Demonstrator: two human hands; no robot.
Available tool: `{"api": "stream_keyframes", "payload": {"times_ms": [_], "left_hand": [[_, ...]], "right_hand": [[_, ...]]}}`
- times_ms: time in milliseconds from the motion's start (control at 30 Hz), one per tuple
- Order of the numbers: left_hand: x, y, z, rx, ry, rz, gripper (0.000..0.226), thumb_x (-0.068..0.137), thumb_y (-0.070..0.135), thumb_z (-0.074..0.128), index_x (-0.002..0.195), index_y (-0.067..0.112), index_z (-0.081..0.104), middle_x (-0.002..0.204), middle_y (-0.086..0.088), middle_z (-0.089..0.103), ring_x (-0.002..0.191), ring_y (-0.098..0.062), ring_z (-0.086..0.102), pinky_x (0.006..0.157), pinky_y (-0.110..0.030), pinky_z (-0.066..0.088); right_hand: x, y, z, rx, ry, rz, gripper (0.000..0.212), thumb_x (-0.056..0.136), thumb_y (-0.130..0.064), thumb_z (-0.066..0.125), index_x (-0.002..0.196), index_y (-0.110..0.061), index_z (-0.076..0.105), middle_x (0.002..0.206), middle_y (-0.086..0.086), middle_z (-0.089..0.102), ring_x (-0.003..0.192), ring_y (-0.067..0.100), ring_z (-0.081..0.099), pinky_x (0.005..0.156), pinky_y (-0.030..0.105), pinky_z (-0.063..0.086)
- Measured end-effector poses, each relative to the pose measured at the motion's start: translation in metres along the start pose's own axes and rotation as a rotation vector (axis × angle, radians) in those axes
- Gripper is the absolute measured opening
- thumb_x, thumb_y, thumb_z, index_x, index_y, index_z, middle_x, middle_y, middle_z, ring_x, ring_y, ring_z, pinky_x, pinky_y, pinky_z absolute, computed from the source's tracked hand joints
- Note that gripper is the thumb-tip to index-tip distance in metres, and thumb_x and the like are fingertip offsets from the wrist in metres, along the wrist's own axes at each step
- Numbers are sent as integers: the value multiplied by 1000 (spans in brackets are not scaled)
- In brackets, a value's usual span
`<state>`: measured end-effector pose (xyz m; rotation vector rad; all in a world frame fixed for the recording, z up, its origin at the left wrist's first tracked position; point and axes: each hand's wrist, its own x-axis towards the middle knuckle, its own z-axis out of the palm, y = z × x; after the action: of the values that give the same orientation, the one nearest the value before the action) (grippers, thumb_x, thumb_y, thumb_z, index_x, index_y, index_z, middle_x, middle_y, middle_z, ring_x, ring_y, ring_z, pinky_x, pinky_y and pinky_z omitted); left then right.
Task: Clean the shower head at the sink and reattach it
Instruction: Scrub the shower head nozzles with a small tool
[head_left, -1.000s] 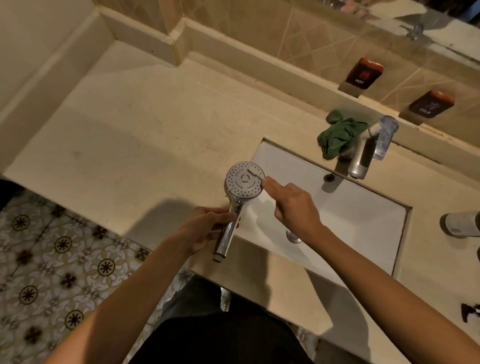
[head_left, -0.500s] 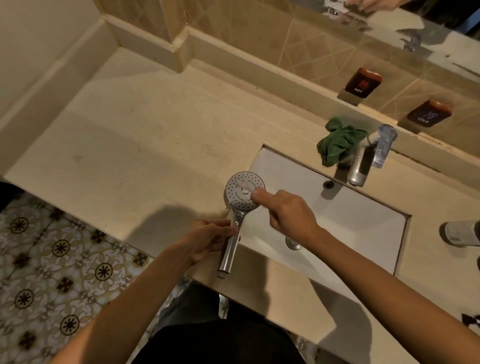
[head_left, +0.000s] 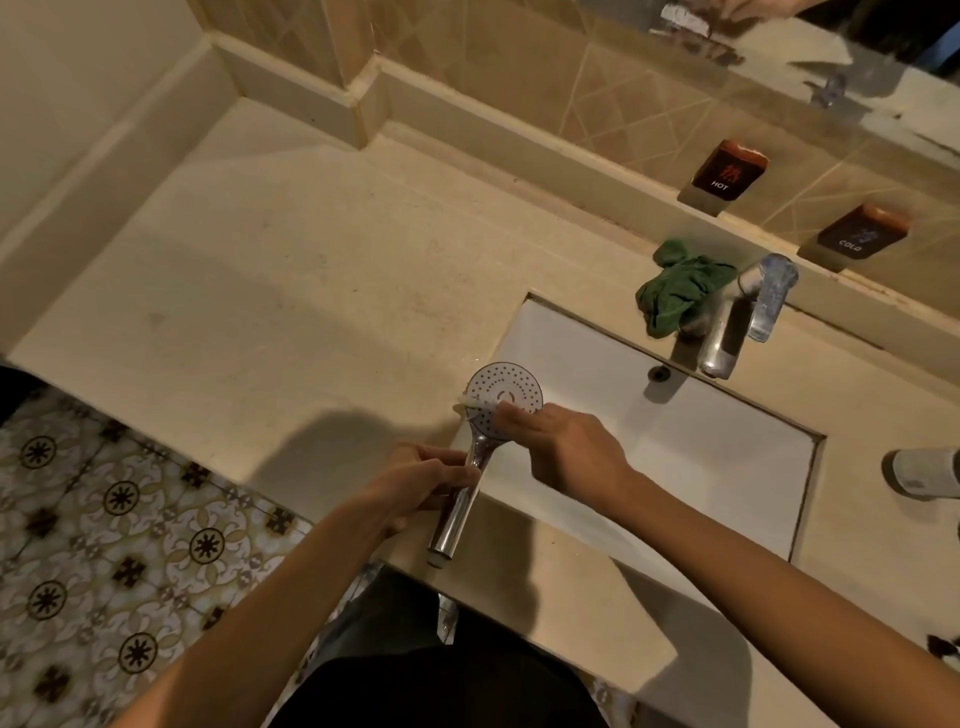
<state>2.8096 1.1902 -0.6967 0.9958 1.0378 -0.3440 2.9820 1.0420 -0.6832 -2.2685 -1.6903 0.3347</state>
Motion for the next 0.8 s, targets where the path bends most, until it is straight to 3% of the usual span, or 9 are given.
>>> {"api": "stream_keyframes", "payload": {"times_ms": [100,200,300,433,533,633,733,800], "left_hand": [[-1,-2,-2,-11,11,8,28,83,2,77,110,7,78,104,-15,79,98,-27,74,88,-35,61],[-3,-2,-2,6,13,12,27,83,4,77,110,8,78,104,-14,79,102,-28,74,89,-35,60],[-4,-2,-5,-15,12,23,29,83,4,76,112,6,77,106,-16,78,102,-30,73,87,-35,60],[-7,1,-9,3,6,41,26,84,5,76,109,9,78,102,-12,80,93,-23,75,80,-29,61],[-9,3,-11,7,15,57,26,84,2,76,109,8,78,101,-14,79,88,-21,74,75,-27,61],[-12,4,-12,16,24,65,23,83,3,77,104,11,80,97,-10,80,86,-20,75,72,-26,60],[-11,4,-13,22,35,66,23,83,4,76,105,10,80,98,-12,80,87,-22,74,74,-29,60],[-10,5,-13,27,29,64,24,83,5,76,107,8,79,98,-13,80,88,-23,74,76,-30,60]], "right_hand": [[3,3,-4,-22,49,64,64,68,10,77,127,-15,69,74,14,71,55,30,63,46,31,49],[1,2,-2,-42,-9,9,64,76,7,74,134,-16,66,83,16,73,61,32,65,49,34,52],[2,2,-5,-30,55,124,64,76,8,70,134,-17,67,90,15,76,62,32,65,52,36,54],[-4,-5,-2,-15,10,35,63,81,7,70,139,-16,63,79,15,69,59,31,63,49,37,55],[1,2,-7,-54,71,154,60,79,7,66,134,-18,66,88,15,75,64,33,65,55,38,57],[-5,-1,-2,-34,35,44,64,77,9,74,135,-17,66,81,13,73,59,29,63,48,36,56],[-9,2,-2,-41,86,67,61,72,11,74,127,-14,71,98,14,79,58,29,65,47,36,57],[-12,0,-1,-32,74,41,60,76,9,74,131,-15,70,96,14,78,60,27,65,48,37,58]]}}
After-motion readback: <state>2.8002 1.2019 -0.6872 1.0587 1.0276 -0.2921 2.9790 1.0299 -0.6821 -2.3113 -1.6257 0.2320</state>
